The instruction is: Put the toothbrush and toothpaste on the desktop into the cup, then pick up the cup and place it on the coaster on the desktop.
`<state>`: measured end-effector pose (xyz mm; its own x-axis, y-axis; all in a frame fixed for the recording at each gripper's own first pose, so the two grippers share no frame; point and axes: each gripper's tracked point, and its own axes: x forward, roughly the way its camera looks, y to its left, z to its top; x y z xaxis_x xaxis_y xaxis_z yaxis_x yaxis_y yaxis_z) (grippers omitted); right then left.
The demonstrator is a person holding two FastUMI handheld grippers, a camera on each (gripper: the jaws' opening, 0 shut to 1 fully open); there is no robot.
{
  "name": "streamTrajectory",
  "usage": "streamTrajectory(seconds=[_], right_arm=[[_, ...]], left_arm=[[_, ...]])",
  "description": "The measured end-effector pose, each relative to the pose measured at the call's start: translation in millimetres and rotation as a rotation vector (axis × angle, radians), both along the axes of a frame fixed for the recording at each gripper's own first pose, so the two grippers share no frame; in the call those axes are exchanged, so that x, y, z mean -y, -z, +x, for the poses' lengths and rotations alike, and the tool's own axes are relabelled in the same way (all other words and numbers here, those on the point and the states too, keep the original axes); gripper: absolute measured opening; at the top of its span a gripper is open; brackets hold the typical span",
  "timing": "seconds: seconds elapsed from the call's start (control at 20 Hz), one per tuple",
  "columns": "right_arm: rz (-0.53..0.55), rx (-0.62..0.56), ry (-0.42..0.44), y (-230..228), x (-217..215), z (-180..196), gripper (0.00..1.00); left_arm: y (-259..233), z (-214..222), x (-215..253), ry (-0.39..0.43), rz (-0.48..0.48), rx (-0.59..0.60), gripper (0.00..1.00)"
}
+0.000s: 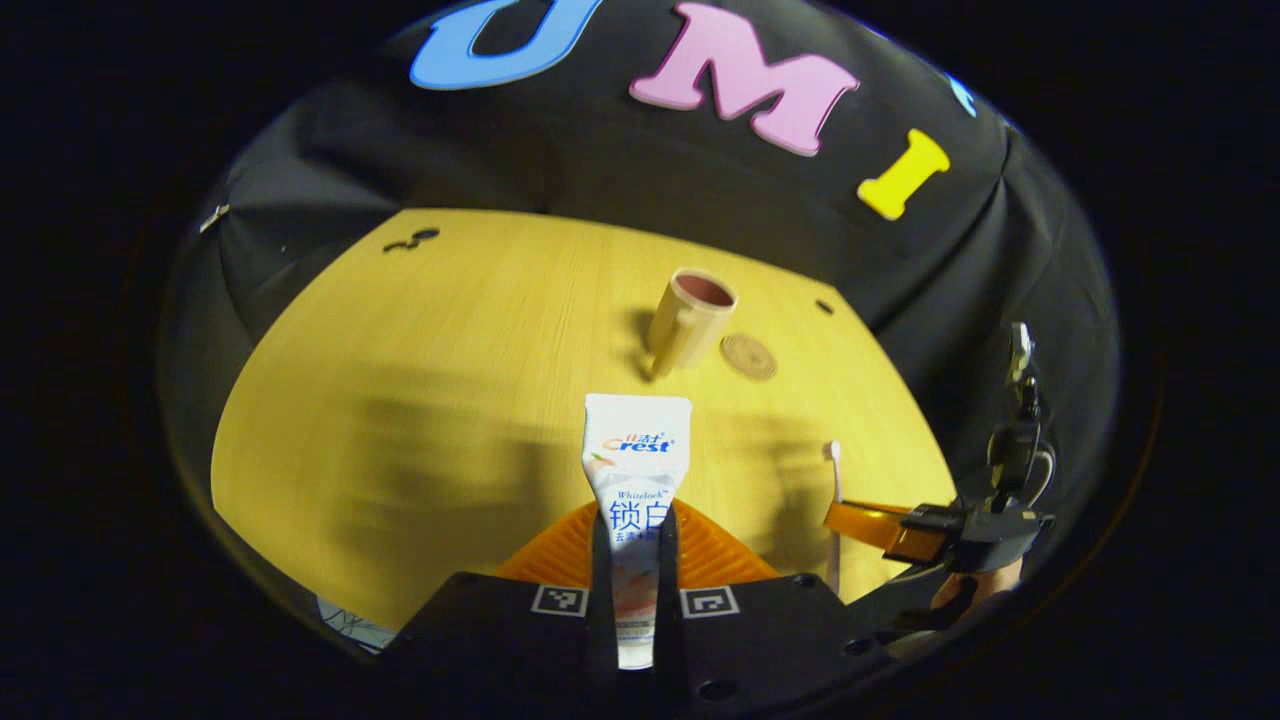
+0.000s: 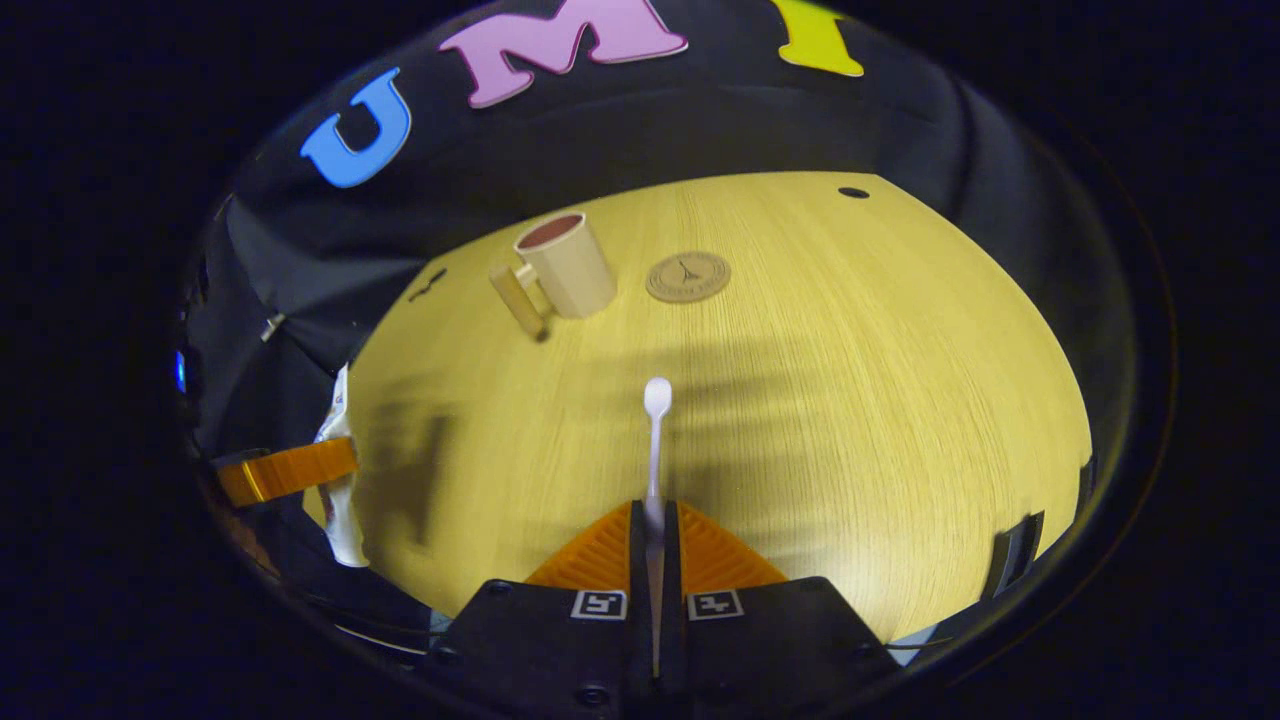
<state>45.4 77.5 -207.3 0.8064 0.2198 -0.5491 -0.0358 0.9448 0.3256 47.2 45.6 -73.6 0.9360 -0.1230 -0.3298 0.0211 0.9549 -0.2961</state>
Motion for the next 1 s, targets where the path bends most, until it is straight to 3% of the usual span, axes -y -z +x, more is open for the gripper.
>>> streamTrajectory(seconds=[0.25,0.5,0.75,1.0], right_arm=[[0.105,0.170,0.013,-75.6,20.3,4.6,0.07],[0.100,0.229,-0.053,-109.4,34.2,-1.2,0.07],[0.103,0.244,-0.065,-119.6,58.6,-8.3,0.07],[0.086,0.224,-0.040,-112.0,95.3,-9.1,0.07]], left_arm=[[-120.1,42.7,8.1,-0.032,-0.060,0.333,0.19],[-175.2,82.7,19.0,-0.034,-0.074,0.475,0.19],[-203.2,153.0,38.6,-0.040,-0.112,0.580,0.18],[-176.9,222.5,33.0,-0.111,-0.064,0.548,0.19]])
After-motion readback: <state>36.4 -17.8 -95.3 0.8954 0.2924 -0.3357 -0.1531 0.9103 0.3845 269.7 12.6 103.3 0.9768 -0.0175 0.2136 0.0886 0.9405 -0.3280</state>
